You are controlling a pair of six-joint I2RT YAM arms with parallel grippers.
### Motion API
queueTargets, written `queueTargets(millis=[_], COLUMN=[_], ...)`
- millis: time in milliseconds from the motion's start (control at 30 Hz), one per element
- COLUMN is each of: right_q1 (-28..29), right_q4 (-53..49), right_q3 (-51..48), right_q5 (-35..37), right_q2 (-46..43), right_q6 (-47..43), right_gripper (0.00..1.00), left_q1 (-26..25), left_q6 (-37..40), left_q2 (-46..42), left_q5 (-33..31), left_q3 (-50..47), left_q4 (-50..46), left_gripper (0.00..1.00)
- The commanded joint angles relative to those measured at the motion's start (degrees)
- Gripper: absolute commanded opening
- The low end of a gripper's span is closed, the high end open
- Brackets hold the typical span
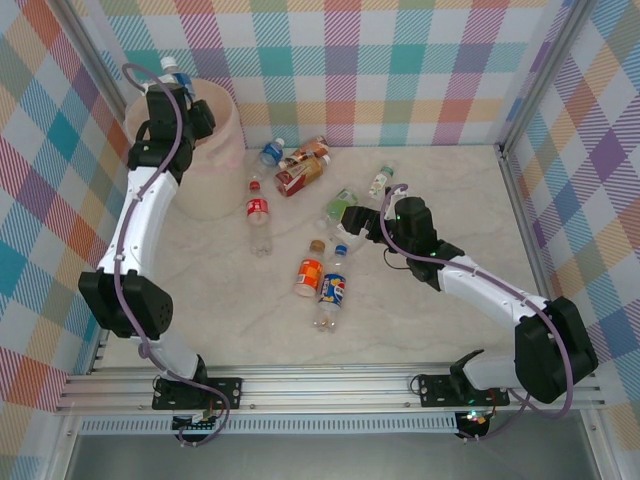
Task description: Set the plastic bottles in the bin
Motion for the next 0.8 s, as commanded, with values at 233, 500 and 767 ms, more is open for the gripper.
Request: queueTargets(millis=[233,500,767], right_q1=[-0.1,-0.1,-0.1], right_q4=[-0.9,-4.8,-13.3], right_q3=[0.1,0.7,5.7], right_q5=[0.3,4.4,7.9], right_q2=[-1.2,0.1,5.9], right_q6=[-0.8,2.0,7.7], right_gripper=[1.00,1.00,1.00], left_q1=[3.0,3.0,2.7], left_q6=[-6.6,-6.8,-8.0], left_q2=[4.1,2.9,0.5], left_q5=[-6.5,-1.2,10.7], left_q3=[7.9,9.2,8.1], left_q4=[-10.6,-11.1,-10.5], left_gripper=[0.83,0.99,1.00])
